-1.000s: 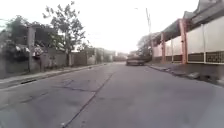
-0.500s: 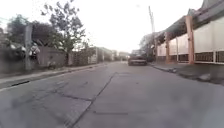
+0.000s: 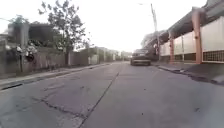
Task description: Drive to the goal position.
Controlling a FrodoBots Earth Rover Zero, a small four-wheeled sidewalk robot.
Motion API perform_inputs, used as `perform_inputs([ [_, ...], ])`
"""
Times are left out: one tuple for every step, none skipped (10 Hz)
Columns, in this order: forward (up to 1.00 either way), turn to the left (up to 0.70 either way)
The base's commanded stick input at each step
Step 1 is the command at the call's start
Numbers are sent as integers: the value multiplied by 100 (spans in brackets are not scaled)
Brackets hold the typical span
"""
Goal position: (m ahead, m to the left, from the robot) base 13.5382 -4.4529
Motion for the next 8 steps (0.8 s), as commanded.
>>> perform_inputs([
  [100, 0],
  [100, 0],
  [100, 0],
  [100, 0],
  [100, 0],
  [100, 0],
  [100, -14],
  [100, -40],
])
